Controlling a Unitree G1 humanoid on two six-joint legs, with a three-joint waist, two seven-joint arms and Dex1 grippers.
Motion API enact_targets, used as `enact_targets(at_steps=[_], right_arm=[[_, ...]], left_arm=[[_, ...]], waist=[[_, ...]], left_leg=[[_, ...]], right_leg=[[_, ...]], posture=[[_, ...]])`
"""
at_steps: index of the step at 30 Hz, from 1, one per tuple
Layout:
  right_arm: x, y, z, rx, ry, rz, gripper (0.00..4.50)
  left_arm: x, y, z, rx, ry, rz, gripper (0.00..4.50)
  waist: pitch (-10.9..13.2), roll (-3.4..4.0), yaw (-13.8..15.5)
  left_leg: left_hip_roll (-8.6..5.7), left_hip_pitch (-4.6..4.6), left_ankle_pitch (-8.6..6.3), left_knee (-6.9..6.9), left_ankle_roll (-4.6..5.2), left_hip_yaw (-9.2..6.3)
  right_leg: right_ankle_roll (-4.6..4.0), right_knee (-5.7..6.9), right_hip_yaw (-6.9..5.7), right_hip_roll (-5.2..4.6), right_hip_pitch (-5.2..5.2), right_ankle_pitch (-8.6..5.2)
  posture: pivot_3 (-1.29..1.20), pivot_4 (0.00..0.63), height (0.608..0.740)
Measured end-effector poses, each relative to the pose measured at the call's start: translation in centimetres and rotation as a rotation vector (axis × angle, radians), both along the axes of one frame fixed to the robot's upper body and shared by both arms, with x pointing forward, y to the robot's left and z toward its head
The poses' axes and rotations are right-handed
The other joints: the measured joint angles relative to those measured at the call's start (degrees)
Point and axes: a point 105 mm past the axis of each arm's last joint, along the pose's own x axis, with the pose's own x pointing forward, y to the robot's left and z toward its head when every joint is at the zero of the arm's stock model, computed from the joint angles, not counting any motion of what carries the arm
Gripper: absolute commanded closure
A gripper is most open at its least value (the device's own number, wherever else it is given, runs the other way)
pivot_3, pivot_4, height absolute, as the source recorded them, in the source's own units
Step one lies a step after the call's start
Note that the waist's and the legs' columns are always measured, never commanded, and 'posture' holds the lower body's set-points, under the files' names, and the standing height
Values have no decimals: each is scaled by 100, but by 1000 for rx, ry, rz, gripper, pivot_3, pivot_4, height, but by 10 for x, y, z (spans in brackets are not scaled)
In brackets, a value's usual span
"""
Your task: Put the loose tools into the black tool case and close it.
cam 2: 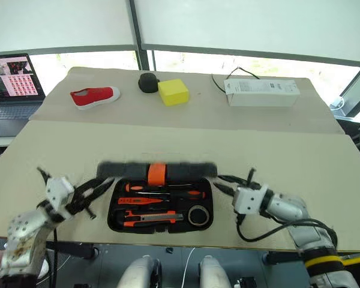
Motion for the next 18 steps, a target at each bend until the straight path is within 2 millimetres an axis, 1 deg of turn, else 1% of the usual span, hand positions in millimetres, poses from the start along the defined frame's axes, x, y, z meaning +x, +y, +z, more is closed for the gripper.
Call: enact_targets(at_steps=[1, 2, 3, 5, 6, 7, 8, 9, 10, 11, 12, 14, 15, 18], right_arm=[[-2, 0, -2, 0, 2, 4, 1916], [-5, 2, 0, 6, -10, 20, 1532], [-7, 3, 3, 9, -20, 32, 1532], [-14, 0, 8, 37, -6, 26, 1532], [-16, -5, 9, 55, 14, 3, 1753], [-18, -13, 11, 87, 47, -36, 2107], [-22, -16, 12, 101, 80, -47, 2346], [-31, -18, 12, 107, 143, -39, 2676], [-40, -17, 11, 113, 211, -28, 3074], [-50, -14, 12, 116, 291, 0, 3325], [-59, -9, 14, 120, 355, 37, 3740], [-74, 2, 16, 125, 469, 94, 4425], [-78, 7, 16, 132, 511, 110, 4482], [-88, 17, 9, 135, 621, 131, 4482]], left_arm=[[0, 2, -2, -2, 9, 10, 2090], [1, 4, 0, 6, 2, 17, 1681], [2, 8, 3, 17, -8, 28, 1681], [7, 24, 15, 54, -26, 86, 1681], [9, 33, 21, 65, -30, 121, 1633], [10, 41, 26, 68, -26, 157, 1926], [11, 42, 29, 53, -16, 160, 2210], [13, 39, 31, 37, 1, 152, 2385], [16, 34, 32, 23, 17, 137, 2819], [23, 25, 35, 3, 36, 109, 3131], [30, 16, 40, -5, 49, 75, 3558], [39, 2, 51, 2, 70, 10, 4340], [41, -1, 55, 12, 81, -11, 4452], [51, -12, 64, 66, 118, -91, 4452]], waist=[[0, -1, 11], [0, -1, 20], [0, -1, 19], [0, -2, 28], [-1, -2, 27], [-1, -2, 25], [0, -1, 27], [1, 1, 41], [1, 1, 57], [2, -1, 89], [2, -10, 101], [-2, -26, 95], [-3, -30, 75], [-1, -30, 24]], left_leg=[[2, 0, 2, 1, 0, -1], [3, 2, 4, 1, 1, -2], [3, 4, 4, 2, 2, -1], [4, 6, 4, 1, 2, -5], [4, 12, 4, 1, 1, -2], [5, 15, 4, -2, 1, -4], [6, 16, 2, -2, 2, -2], [4, 20, 2, -7, 3, -5], [4, 23, 2, -7, 3, -7], [5, 27, 2, -6, 3, -10], [6, 31, 2, -5, 3, -12], [8, 40, 2, -3, 3, -13], [9, 46, 2, -4, 2, -15], [6, 42, 1, -6, 1, -13]], right_leg=[[0, 1, -1, 2, -1, 0], [-1, 1, 0, 2, 2, 1], [-1, 2, 0, 2, 3, 1], [-1, 2, -1, 2, 8, 1], [-1, 1, 0, -1, 12, 1], [1, -1, 0, -7, 16, 1], [1, -3, 1, -9, 21, 1], [6, -6, 0, -15, 29, 0], [8, -7, -2, -16, 37, -1], [8, -7, -6, -13, 42, 0], [7, -7, -7, -6, 46, 0], [3, -8, -7, 2, 56, 0], [0, -8, -8, 4, 58, -2], [-4, -8, -8, 5, 49, -6]], posture=[[0, 150, 740], [0, 150, 740], [0, 150, 740], [0, 150, 740], [0, 150, 740], [0, 150, 740], [0, 150, 740], [0, 150, 740], [0, 150, 740], [0, 150, 740], [0, 150, 740], [0, 150, 740], [0, 150, 740], [0, 150, 740]])
